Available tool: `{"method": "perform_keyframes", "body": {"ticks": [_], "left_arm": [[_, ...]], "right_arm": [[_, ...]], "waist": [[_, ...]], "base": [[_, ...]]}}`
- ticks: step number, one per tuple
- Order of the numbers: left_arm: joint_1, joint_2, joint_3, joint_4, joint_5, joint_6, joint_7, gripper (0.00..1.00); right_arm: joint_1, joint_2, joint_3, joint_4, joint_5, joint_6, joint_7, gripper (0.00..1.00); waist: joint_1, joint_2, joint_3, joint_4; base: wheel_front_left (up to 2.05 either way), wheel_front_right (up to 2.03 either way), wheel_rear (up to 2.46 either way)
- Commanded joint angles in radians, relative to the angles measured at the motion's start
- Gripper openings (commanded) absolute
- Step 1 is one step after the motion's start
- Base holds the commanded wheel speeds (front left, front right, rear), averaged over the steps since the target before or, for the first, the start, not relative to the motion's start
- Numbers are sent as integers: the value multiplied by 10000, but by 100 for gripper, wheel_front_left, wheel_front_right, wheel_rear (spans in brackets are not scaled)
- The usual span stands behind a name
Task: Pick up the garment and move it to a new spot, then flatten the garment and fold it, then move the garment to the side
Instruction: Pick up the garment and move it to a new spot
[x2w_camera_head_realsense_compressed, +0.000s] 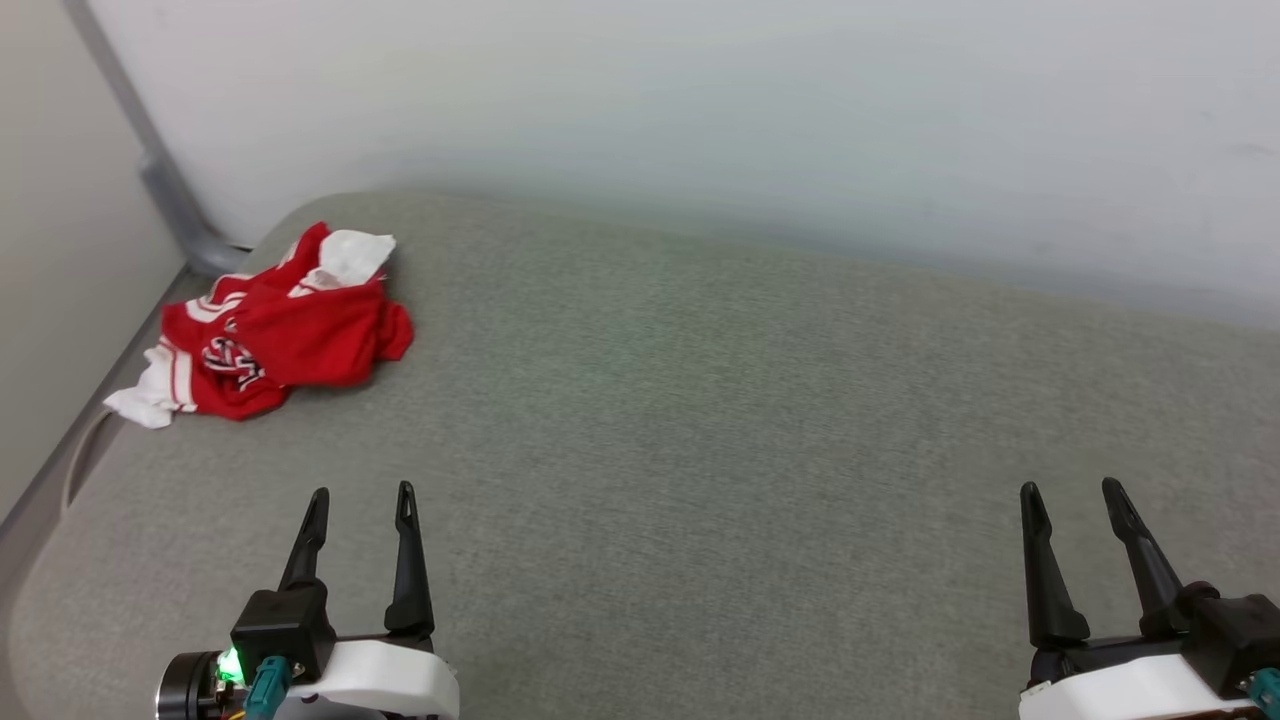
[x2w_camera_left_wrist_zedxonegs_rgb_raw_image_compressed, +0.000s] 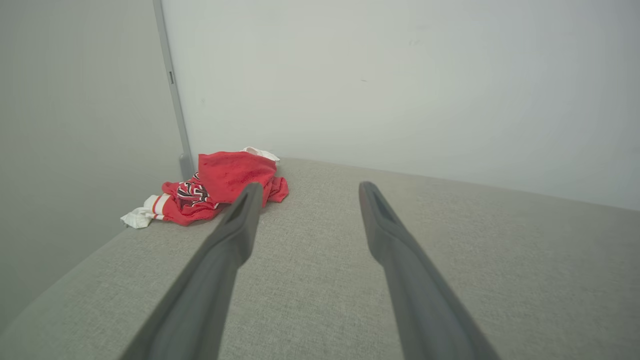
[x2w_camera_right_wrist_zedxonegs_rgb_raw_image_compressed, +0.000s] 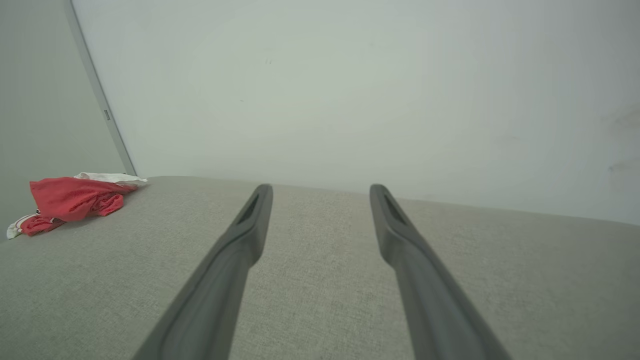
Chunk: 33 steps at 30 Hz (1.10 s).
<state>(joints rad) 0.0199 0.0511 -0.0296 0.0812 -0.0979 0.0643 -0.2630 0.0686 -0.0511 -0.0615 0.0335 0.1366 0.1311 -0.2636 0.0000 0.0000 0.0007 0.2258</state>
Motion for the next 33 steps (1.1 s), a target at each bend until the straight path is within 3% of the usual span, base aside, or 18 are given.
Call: {"method": "perform_keyframes", "body": {"ticks": [1,21,33], "left_arm": [[-10,-9,-14,7,71,-7,-28,100],[11,-11,232,26,-1,-85,-28,100],[130,-10,451,-90,-103,7,-28,100]], "right_arm": [[69,18,-20,-36,-46,-7,-18,100],[147,16,57,1,17,-7,-18,100],[-107,17,240,88,-56,-7,-18,100]], "waist": [[0,0,7,297],[0,0,10,2593],[0,0,89,2904]], "base": [[0,0,0],[0,0,0],[0,0,0]]}}
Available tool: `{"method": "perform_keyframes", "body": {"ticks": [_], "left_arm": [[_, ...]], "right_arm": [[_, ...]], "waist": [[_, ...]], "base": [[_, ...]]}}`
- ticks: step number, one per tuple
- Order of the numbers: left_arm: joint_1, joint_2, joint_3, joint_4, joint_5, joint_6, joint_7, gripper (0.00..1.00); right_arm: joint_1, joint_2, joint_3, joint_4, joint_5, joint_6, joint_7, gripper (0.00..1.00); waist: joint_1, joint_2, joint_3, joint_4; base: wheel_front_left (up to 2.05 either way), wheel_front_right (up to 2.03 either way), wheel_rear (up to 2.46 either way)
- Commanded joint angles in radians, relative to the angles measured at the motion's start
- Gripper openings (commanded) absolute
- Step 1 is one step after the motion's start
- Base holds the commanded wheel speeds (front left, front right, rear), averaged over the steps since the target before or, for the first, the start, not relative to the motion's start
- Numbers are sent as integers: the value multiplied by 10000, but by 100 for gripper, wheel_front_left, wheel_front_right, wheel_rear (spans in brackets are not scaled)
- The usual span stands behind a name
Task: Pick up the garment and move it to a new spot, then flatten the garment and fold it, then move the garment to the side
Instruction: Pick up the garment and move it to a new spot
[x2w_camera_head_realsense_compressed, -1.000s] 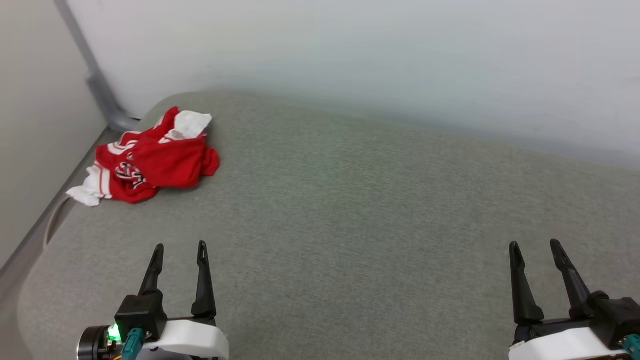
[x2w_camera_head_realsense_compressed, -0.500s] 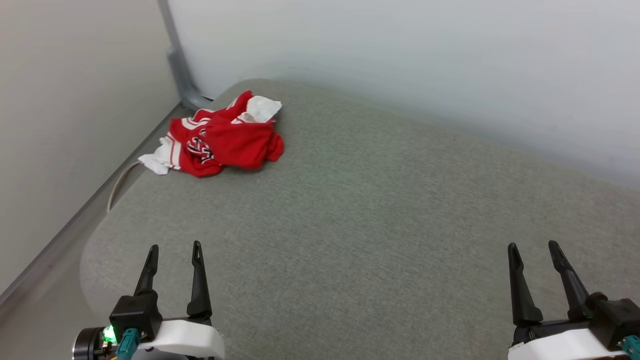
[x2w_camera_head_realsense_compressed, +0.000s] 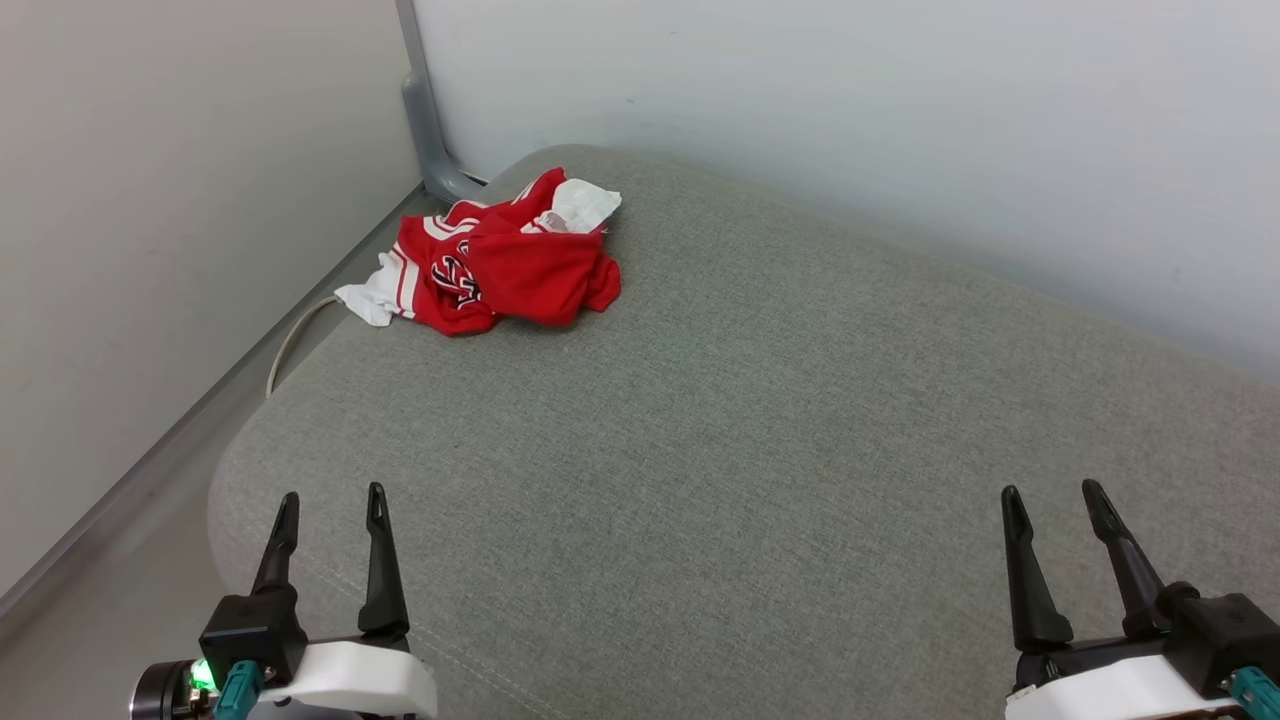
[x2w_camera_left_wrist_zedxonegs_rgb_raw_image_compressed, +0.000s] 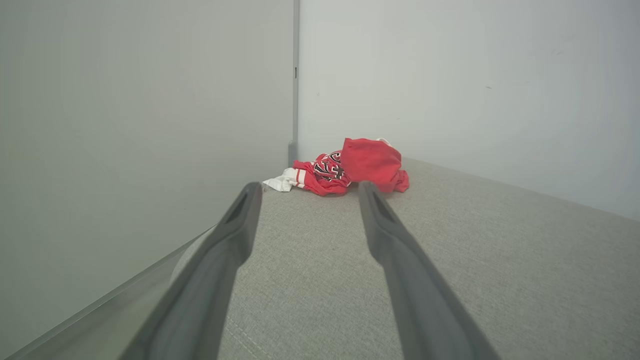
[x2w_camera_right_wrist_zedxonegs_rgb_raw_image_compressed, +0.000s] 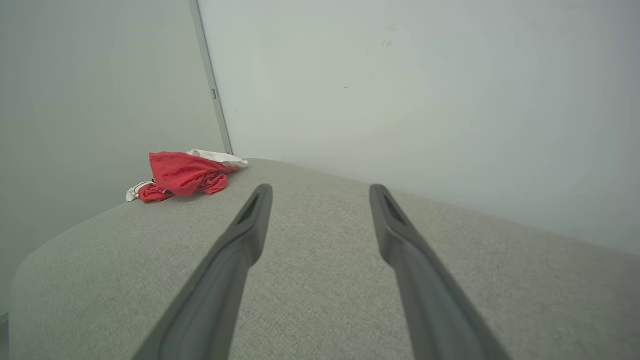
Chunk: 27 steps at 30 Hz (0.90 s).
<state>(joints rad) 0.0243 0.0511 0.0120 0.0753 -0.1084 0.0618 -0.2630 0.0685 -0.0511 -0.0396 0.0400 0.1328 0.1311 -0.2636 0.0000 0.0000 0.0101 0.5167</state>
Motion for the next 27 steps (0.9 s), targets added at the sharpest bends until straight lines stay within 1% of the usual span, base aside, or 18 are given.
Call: {"method": "perform_keyframes", "body": {"ticks": [1,5,7,10,11,15,18,20,22,25,27], "left_arm": [[84,-10,48,-32,-10,43,-28,100],[-61,-11,18,19,-98,-8,-28,100],[-240,-10,41,45,-77,-96,-28,100],[-644,-11,225,30,14,-280,-28,100],[-644,-11,225,30,14,-280,-28,100],[-1520,34,760,104,-18,-585,-28,100],[-2414,182,1258,199,-90,-870,-28,100],[-3126,409,1665,244,-37,-1030,-28,100],[-3805,518,2043,309,-175,-1200,-28,100],[-4798,922,2512,420,-126,-1433,-28,100],[-5355,1100,2641,406,-34,-1535,-28,100]], "right_arm": [[-103,17,32,23,-26,-7,-18,100],[-78,17,-15,1,-41,-7,-18,100],[-64,17,-55,-42,-76,-7,-18,100],[-187,17,-35,-109,-189,-7,-18,100],[-187,17,-35,-109,-189,-7,-18,100],[-434,17,-46,-228,-433,-7,-18,100],[-666,17,-53,-342,-716,-7,-18,100],[-863,17,-48,-443,-912,-7,-18,100],[-1070,17,-27,-585,-1111,-7,-19,100],[-1395,15,47,-807,-1446,-8,-17,100],[-1597,15,25,-979,-1614,-8,-19,100]], "waist": [[0,0,-8,-7],[0,0,-22,-20],[0,0,17,-36],[0,0,235,-237],[0,0,235,-237],[0,0,705,-600],[0,0,1203,-926],[0,0,1579,-1160],[0,0,1945,-1378],[0,0,2560,-1729],[0,0,2935,-1906]], "base": [[0,0,0],[0,0,0],[0,0,0],[0,0,0],[0,0,0],[0,0,0],[0,0,0],[0,0,0],[0,0,0],[0,0,0],[0,0,0]]}}
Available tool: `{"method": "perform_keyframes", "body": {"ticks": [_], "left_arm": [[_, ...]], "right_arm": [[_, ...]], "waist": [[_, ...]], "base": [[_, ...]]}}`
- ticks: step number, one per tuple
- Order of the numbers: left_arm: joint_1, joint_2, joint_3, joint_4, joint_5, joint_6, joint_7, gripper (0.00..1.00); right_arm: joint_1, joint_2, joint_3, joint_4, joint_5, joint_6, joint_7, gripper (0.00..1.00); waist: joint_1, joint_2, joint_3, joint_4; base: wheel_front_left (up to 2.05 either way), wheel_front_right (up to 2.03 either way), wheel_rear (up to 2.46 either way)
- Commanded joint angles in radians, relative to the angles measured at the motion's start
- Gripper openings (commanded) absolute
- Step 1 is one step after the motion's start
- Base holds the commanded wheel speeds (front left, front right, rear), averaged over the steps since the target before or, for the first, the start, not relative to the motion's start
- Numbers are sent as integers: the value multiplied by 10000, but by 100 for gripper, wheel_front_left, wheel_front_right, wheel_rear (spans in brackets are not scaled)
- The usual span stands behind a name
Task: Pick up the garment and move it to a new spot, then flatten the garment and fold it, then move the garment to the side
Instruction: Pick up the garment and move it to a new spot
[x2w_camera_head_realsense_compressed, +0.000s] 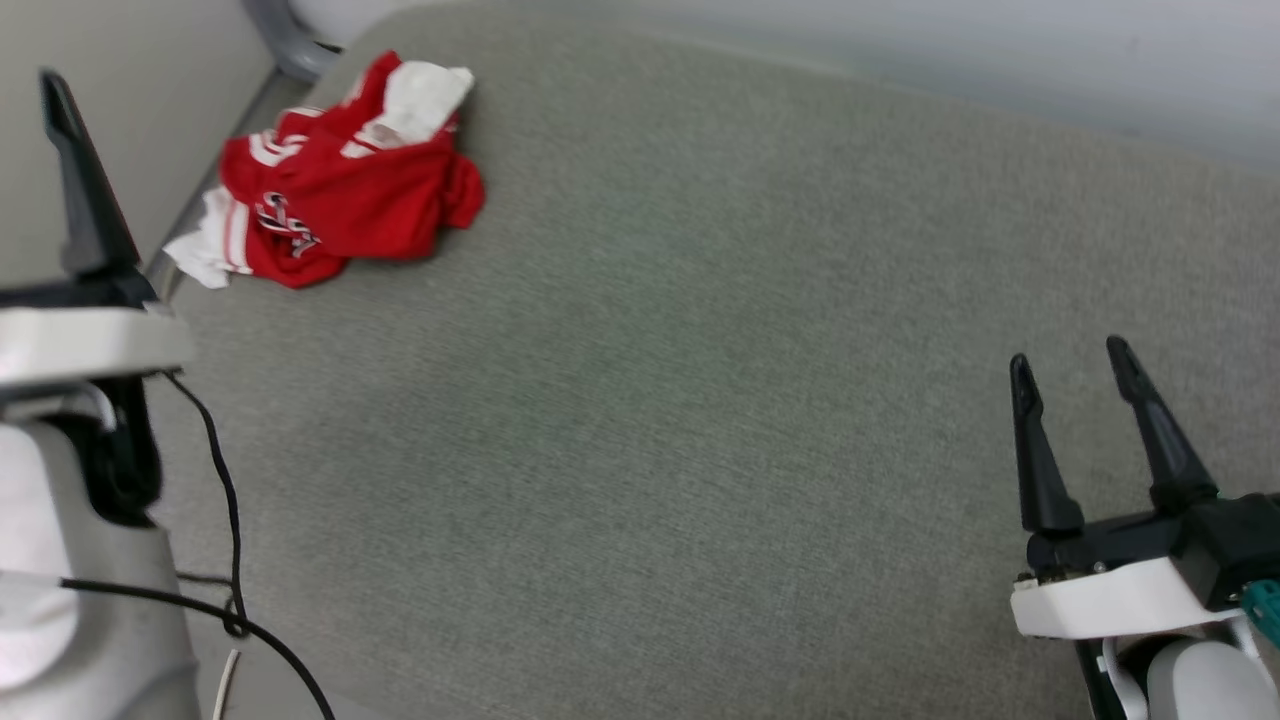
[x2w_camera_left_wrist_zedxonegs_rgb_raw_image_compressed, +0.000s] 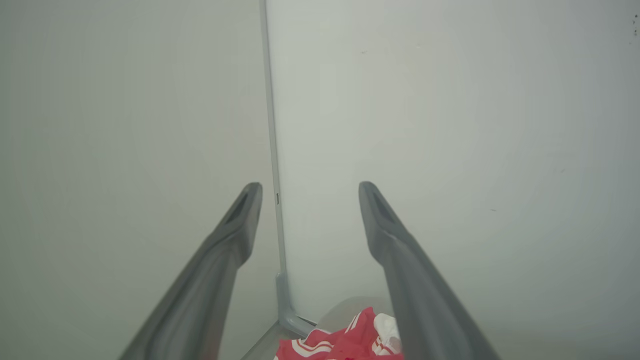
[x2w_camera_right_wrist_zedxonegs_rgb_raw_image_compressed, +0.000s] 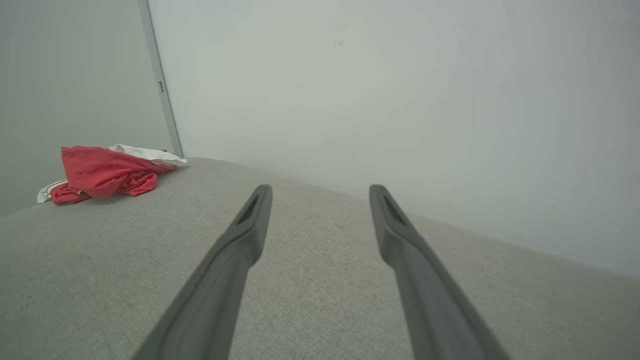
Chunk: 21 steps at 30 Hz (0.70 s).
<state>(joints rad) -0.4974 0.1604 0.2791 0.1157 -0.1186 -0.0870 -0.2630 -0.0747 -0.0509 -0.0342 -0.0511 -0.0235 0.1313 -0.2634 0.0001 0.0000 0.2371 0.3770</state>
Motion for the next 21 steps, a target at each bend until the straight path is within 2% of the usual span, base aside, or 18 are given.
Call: {"method": "perform_keyframes", "body": {"ticks": [1,6,12,16,21], "left_arm": [[-417,134,81,-35,94,-84,-28,100],[-1771,668,414,306,-75,-256,-28,100],[-3185,1437,651,1629,-521,-371,-28,100],[-3972,1993,320,3120,-1163,-416,184,100],[-4755,2914,-856,4690,-2994,-419,1648,100]], "right_arm": [[-261,13,-10,-181,-115,-10,-19,100],[-676,13,-58,-663,-475,-10,-19,100],[-980,12,-109,-1193,-836,-10,-19,100],[-1104,12,-160,-1448,-1023,-10,-19,100],[-1181,12,-236,-1729,-1196,-10,-19,100]], "waist": [[-1,0,893,-607],[-1,0,1842,-929],[-1,0,2728,-1175],[-1,0,3089,-1320],[-1,0,3435,-1417]], "base": [[0,0,0],[0,0,0],[0,0,0],[0,0,0],[0,0,0]]}}
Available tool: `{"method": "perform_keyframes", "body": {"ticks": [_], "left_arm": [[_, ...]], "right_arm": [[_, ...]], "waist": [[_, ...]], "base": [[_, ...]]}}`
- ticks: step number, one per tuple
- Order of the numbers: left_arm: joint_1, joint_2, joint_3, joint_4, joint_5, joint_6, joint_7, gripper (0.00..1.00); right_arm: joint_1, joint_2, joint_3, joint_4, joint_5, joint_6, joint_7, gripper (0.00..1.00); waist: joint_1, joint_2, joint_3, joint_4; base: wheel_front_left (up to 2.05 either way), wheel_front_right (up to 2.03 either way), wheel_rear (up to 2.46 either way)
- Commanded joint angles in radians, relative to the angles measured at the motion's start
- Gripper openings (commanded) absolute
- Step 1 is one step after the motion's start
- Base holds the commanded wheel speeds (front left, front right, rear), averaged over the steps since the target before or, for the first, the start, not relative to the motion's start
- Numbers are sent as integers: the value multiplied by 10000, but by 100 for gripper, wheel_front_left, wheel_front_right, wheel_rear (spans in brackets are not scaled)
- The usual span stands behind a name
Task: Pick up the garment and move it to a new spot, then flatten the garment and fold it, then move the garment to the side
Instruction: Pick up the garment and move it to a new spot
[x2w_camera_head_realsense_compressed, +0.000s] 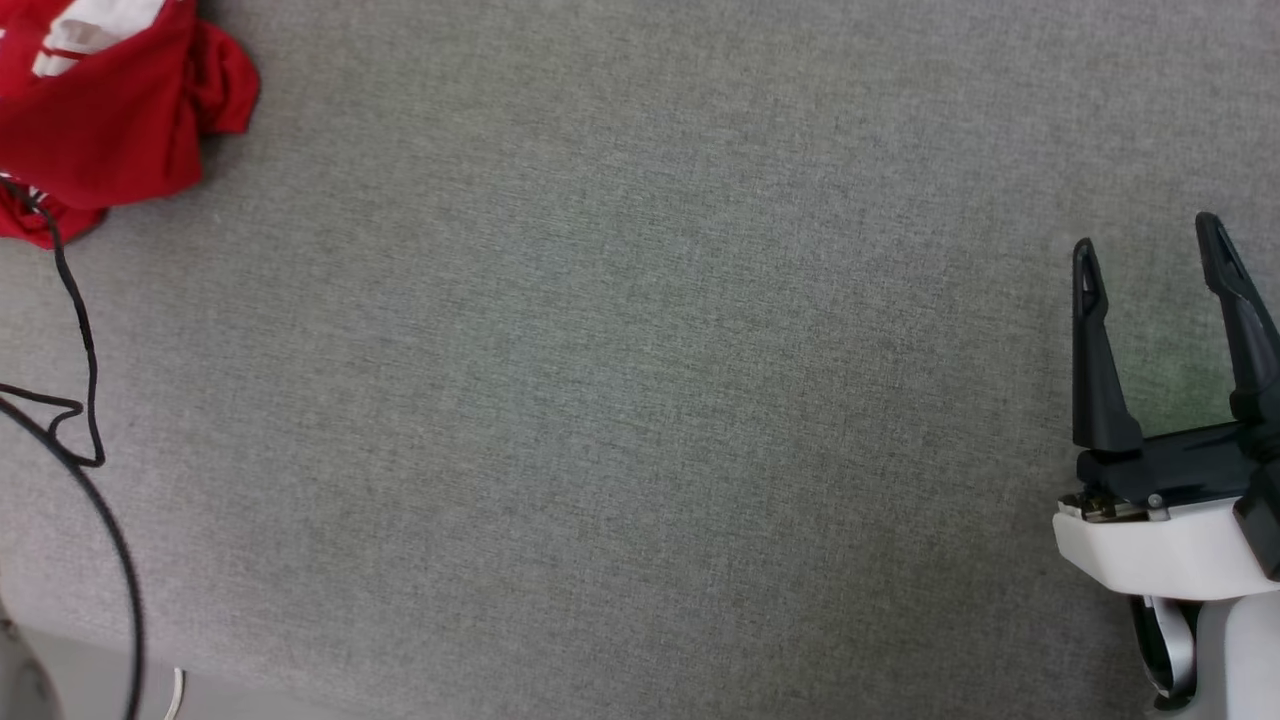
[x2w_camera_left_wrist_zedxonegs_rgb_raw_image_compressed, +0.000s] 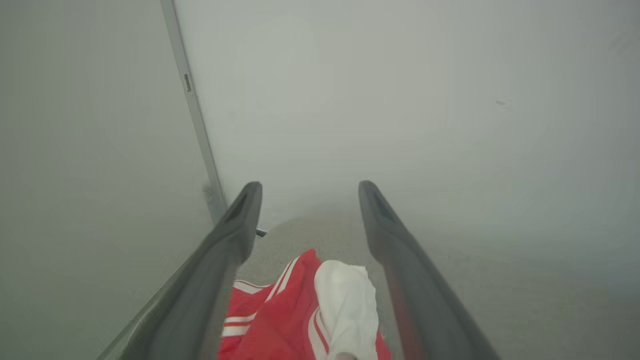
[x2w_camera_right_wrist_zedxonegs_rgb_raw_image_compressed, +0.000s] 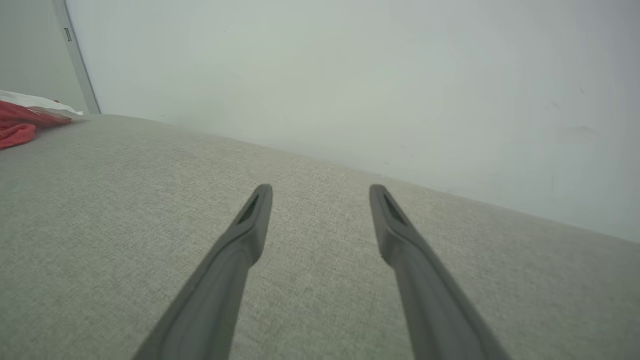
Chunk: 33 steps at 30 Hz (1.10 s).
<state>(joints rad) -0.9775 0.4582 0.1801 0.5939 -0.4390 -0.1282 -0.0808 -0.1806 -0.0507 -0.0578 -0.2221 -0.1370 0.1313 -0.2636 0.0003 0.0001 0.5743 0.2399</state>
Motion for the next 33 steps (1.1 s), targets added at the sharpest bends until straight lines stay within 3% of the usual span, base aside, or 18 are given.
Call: {"method": "perform_keyframes", "body": {"ticks": [1,8,14,19,22,27,28,29,33], "left_arm": [[-90,145,-93,113,-223,-8,158,100],[-353,1183,-1807,1183,-3091,-9,3682,100],[-134,1672,-2739,1686,-4855,-7,6210,100],[2,1760,-3330,2200,-5539,-8,7258,100],[190,1517,-3929,2636,-5755,-5,7713,100],[247,1449,-4584,2942,-5830,15,7854,97],[215,1519,-4706,2931,-5807,15,7787,22],[166,1586,-4791,2898,-5849,13,7735,0],[-211,2067,-5024,2627,-5814,5,7119,0]], "right_arm": [[-138,10,-2,-73,-86,-10,-17,100],[-133,10,-34,-319,-246,-10,-17,100],[-158,10,-41,-466,-390,-10,-17,100],[-167,10,-30,-569,-464,-10,-17,100],[-243,10,23,-581,-491,-10,-17,100],[-289,10,34,-577,-457,-10,-17,100],[-314,10,18,-556,-442,-10,-17,100],[-333,10,3,-527,-418,-10,-17,100],[-282,10,-19,-417,-275,-10,-17,100]], "waist": [[-3,-1,123,-65],[-3,-1,416,-155],[-3,-1,614,-239],[-3,-1,798,-292],[-3,-1,948,-340],[-3,-1,1053,-415],[-3,-1,1044,-426],[-3,-1,1013,-436],[-3,-1,723,-456]], "base": [[0,0,0],[0,0,0],[0,0,0],[0,0,0],[0,0,0],[0,0,0],[0,0,0],[0,0,0],[0,0,0]]}}
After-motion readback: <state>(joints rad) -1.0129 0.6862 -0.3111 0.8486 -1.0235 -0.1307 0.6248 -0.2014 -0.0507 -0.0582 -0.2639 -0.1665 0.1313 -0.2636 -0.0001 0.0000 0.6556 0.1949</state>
